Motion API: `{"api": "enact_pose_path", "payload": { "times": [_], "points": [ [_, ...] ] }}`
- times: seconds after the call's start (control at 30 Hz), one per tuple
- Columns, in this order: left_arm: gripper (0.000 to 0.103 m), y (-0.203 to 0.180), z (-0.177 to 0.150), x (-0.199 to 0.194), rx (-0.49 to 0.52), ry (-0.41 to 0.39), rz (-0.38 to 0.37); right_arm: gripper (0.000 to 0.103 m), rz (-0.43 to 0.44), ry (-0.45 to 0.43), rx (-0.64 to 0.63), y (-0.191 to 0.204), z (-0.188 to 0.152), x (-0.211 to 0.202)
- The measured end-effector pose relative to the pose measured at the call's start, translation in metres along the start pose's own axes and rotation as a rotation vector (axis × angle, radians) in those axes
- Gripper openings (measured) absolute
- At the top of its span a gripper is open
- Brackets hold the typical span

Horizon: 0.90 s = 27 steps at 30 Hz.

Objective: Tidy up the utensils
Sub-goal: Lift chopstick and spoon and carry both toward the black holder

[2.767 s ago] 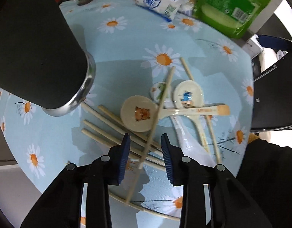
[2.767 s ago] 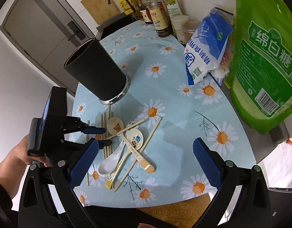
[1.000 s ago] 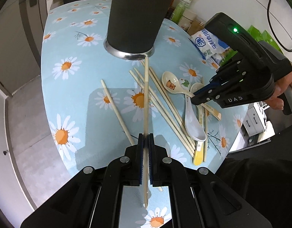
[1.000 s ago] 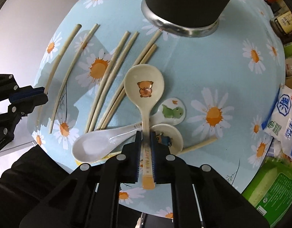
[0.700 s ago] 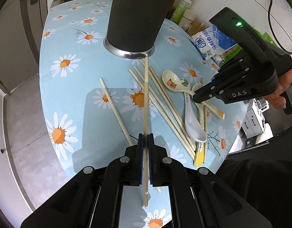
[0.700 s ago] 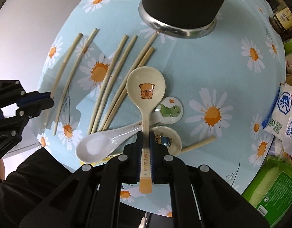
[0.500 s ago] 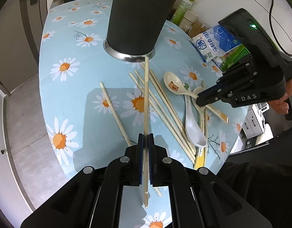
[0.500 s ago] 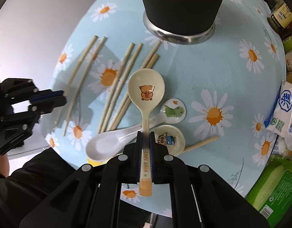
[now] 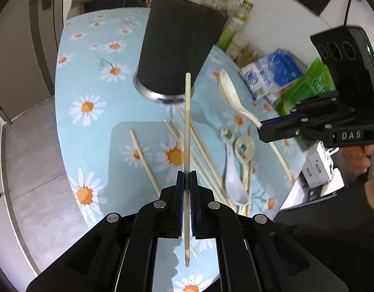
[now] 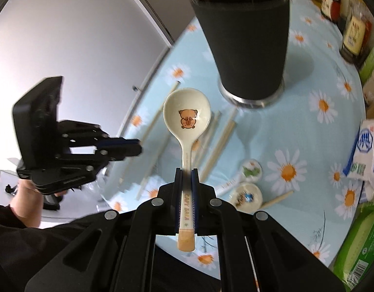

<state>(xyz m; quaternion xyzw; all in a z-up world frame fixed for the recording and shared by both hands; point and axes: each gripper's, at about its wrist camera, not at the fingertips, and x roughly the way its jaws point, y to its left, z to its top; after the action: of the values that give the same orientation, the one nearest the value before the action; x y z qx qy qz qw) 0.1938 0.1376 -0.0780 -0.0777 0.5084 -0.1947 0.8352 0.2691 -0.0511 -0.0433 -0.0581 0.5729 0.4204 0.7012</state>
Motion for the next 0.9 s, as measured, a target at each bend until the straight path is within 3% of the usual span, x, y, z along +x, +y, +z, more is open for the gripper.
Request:
{"api": "enact_pose_path", "payload": {
  "times": [0.17, 0.4, 0.67, 0.9],
  "points": [
    [0.004, -0.002, 0.014, -0.025, -0.026, -0.091, -0.028, 0.008, 0.034, -0.133, -0.031, 0.013, 0.009, -0.027],
    [0.003, -0.011, 0.041, -0.056, 0.022, -0.262, -0.04, 0.008, 0.065, -0.297, -0.021, 0.014, 0.023, -0.053],
    [0.003, -0.011, 0.087, -0.074, 0.015, -0.434, -0.099, 0.008, 0.101, -0.519, -0.013, 0.002, 0.042, -0.084],
    [0.003, -0.01, 0.118, -0.081, 0.022, -0.548, -0.11, 0.008, 0.096, -0.648, 0.005, -0.006, 0.063, -0.108]
  ]
}}
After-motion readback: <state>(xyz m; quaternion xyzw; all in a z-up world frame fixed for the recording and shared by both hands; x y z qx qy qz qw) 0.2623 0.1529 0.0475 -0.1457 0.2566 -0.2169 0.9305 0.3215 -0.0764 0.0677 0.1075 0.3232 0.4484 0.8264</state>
